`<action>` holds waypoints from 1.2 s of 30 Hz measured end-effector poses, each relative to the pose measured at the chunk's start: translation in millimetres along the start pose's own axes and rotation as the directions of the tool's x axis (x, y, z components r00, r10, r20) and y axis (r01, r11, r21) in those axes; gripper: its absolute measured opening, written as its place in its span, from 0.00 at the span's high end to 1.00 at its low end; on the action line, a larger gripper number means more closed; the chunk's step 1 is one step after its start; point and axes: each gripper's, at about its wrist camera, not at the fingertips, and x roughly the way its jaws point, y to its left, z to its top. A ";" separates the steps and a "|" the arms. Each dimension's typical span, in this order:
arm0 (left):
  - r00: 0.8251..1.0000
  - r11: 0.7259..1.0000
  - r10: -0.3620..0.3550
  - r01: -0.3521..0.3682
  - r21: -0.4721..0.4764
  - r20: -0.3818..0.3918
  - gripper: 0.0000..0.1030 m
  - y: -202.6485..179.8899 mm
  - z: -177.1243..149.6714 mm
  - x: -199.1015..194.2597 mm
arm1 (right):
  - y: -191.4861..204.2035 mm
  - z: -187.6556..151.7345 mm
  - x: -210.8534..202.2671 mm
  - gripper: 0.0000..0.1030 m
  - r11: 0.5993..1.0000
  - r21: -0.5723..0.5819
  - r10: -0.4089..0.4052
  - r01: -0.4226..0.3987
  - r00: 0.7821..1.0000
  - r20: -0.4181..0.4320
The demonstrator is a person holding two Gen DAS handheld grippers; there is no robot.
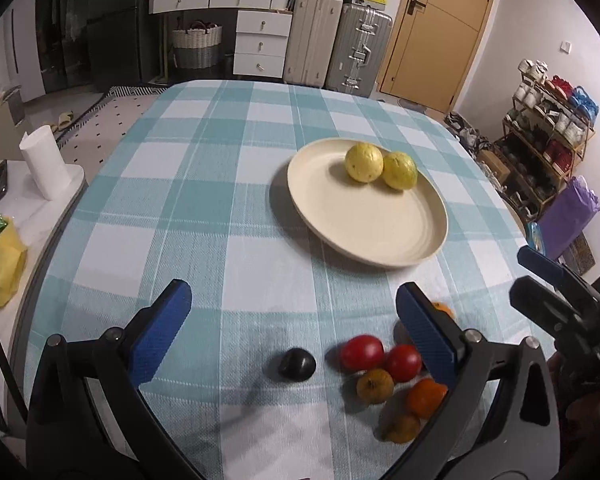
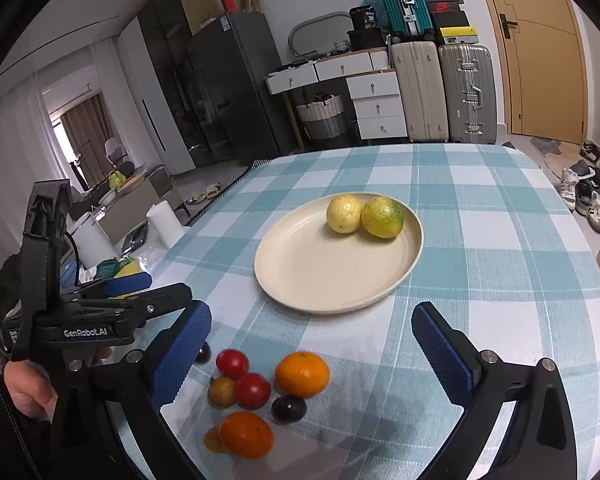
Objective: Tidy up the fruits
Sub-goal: 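Withdraw both tools from the plate back toward the remaining fruits, then grasp the orange mandarin with the right tool while the left tool grasps the dark plum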
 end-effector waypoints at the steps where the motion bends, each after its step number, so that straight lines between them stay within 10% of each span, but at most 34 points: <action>1: 1.000 1.000 -0.006 0.006 -0.001 0.000 0.01 -0.3 -1.8 0.0 | -0.8 -1.6 1.4 0.01 1.000 0.006 0.003 -0.003 1.000 -0.006; 24: 0.997 0.996 -0.045 0.040 -0.076 -0.062 0.01 25.2 -24.8 21.8 | -8.2 -34.8 42.6 0.02 0.990 0.109 0.112 -0.095 0.980 -0.164; 36: 0.997 0.995 -0.027 0.020 -0.098 -0.074 0.01 33.9 -27.7 24.6 | -9.0 -40.3 58.3 0.49 0.983 0.136 0.149 -0.121 0.965 -0.218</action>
